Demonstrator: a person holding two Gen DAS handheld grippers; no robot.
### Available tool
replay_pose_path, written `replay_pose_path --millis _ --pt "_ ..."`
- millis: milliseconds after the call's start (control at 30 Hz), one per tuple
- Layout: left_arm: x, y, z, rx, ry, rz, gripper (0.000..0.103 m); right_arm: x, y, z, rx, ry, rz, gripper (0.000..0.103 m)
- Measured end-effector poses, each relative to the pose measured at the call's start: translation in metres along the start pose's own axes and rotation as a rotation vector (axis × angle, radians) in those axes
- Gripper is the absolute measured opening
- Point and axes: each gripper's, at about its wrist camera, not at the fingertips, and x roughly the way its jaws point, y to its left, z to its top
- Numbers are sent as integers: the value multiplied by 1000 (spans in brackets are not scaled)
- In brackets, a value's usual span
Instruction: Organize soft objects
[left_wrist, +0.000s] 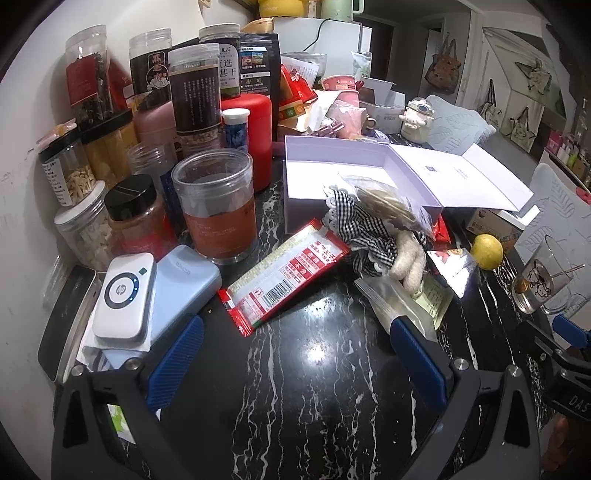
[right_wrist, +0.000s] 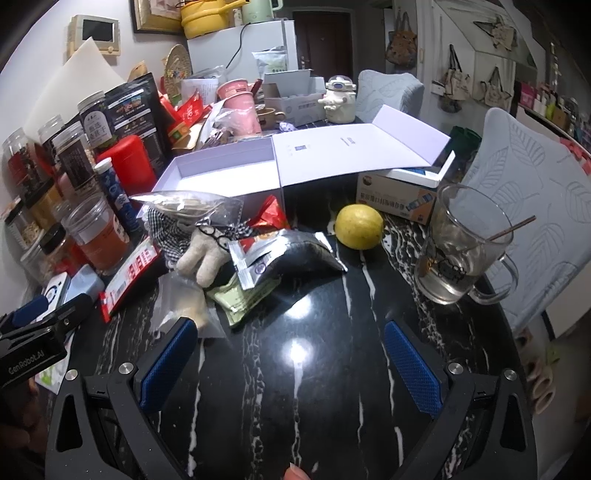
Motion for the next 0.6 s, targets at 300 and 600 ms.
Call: replay_pose_path --millis 300,600 --pt "7 -3 -10 -14 52 -16 103 10 -3 -13 -5 43 48 103" --pt "23 -8 -10 -34 98 -51 103 29 -7 -14 -17 79 110 103"
